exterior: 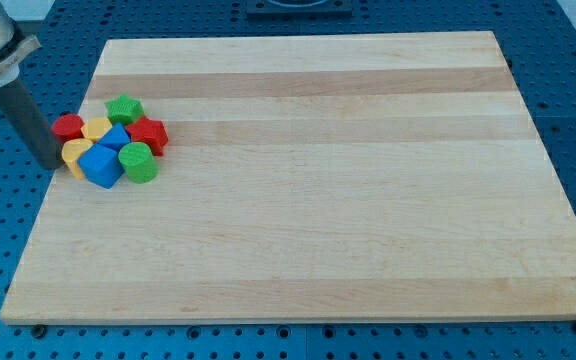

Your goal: Push the yellow heart slightly to right along with the yellow hexagon

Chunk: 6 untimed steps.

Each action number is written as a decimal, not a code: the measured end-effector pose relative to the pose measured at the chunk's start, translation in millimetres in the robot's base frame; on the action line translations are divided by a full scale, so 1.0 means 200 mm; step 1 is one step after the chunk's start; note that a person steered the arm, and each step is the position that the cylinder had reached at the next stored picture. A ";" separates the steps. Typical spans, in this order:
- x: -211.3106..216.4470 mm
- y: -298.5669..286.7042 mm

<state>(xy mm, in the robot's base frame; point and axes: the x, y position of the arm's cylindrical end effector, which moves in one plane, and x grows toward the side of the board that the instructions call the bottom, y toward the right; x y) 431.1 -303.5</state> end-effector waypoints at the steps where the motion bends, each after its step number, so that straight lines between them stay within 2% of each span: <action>1: -0.06 0.00; 6: -0.38 0.14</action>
